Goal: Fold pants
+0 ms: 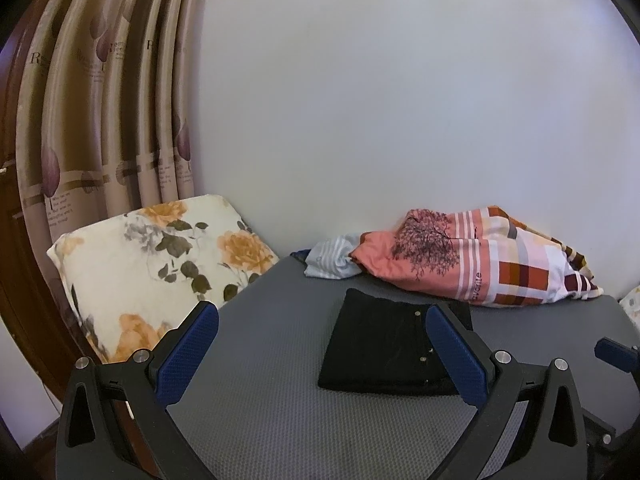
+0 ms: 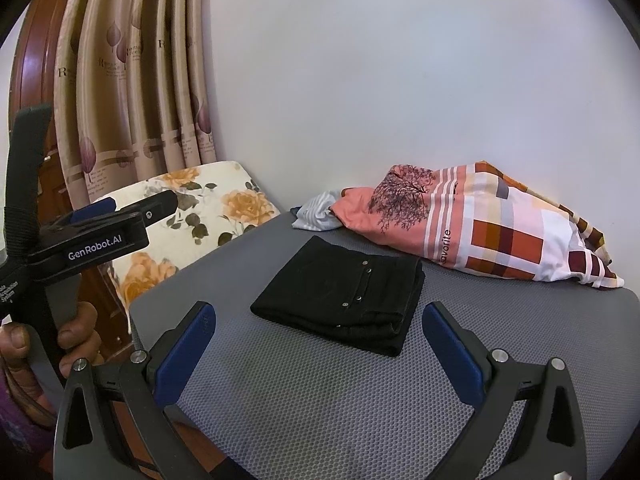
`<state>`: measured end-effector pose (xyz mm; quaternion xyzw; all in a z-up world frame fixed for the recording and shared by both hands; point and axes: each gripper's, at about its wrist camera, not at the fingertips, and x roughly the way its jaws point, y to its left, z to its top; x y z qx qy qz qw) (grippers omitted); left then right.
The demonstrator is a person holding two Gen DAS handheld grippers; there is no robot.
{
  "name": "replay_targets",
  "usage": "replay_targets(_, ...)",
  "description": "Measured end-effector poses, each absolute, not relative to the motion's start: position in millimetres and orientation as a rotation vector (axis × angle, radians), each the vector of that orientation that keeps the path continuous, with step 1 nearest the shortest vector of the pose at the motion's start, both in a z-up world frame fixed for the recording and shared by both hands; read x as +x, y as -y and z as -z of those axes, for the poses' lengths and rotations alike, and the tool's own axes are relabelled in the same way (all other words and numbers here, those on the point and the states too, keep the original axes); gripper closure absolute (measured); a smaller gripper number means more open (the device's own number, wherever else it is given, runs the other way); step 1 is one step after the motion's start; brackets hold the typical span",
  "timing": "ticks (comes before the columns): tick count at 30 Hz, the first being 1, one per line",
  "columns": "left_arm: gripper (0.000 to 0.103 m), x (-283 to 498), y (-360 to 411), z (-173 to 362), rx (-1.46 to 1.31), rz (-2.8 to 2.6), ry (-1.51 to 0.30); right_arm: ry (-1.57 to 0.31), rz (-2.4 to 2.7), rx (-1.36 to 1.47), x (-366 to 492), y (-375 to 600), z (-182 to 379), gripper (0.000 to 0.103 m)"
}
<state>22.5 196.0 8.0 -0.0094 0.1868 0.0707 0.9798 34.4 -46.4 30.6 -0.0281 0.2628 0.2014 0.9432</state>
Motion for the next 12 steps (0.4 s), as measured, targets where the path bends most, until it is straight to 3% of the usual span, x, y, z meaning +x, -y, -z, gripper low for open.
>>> replay_targets(12,0.000,21.2,-192.2,-4.5,-0.019,-0.160,-0.352,-0.551,-0.418,-0.056,35.9,44.5,-21.3,0.000)
